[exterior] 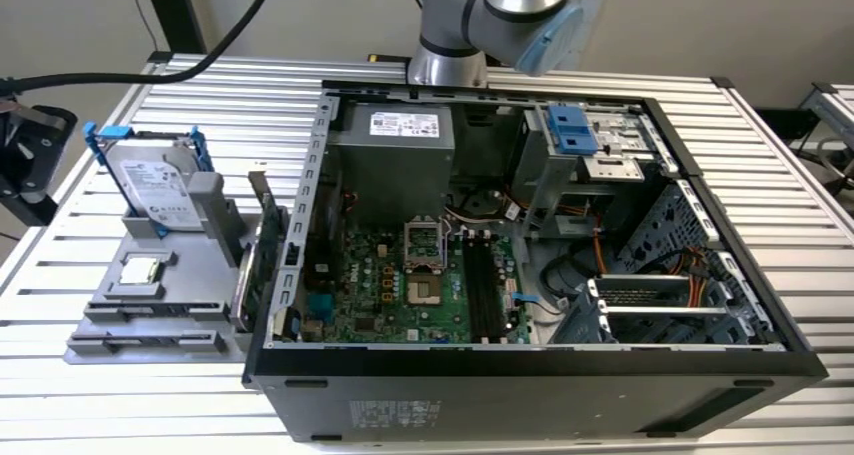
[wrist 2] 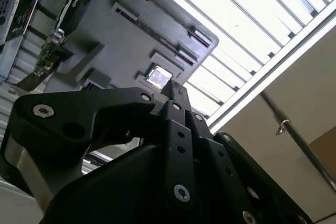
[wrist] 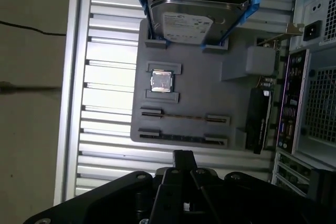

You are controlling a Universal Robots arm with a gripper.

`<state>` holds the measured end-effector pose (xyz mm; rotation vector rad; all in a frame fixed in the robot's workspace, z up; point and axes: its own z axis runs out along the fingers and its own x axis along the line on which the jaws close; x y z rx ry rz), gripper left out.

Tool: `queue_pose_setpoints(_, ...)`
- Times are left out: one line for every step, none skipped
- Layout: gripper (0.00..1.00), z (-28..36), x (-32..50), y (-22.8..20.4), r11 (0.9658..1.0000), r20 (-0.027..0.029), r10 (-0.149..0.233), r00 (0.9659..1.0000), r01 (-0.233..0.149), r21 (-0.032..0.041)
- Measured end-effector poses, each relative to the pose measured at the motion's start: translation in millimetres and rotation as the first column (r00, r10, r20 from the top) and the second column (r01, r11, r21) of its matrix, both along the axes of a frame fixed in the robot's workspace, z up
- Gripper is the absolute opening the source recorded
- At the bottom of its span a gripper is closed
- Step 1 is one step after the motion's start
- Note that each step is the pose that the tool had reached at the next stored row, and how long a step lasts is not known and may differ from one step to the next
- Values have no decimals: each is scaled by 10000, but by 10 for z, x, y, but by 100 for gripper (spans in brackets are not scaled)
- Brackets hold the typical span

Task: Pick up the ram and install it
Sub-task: 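Pick up the ram and move it above insertion slot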

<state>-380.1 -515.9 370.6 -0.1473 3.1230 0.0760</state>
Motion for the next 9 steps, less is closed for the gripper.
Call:
queue_pose_setpoints(0, 0, 0, 0, 10000, 0, 78, 10000, -78, 0)
queue_pose_setpoints(0, 0, 0, 0, 9999, 0, 158, 9999, -158, 0)
queue_pose_setpoints(0, 1, 0, 0, 9997, 0, 240, 9997, -240, -1)
queue_pose_setpoints(0, 1, 0, 0, 9995, -1, 320, 9995, -320, -1)
queue_pose_setpoints(0, 1, 0, 0, 9992, 0, 396, 9992, -396, -1)
queue_pose_setpoints(0, 0, 0, 0, 9989, 0, 468, 9989, -468, -1)
queue_pose_setpoints(0, 0, 0, 0, 9985, 0, 543, 9985, -543, -1)
queue_pose_setpoints(0, 0, 0, 0, 9981, 0, 620, 9981, -620, 0)
queue_pose_setpoints(0, 0, 0, 0, 9976, 0, 690, 9976, -690, -1)
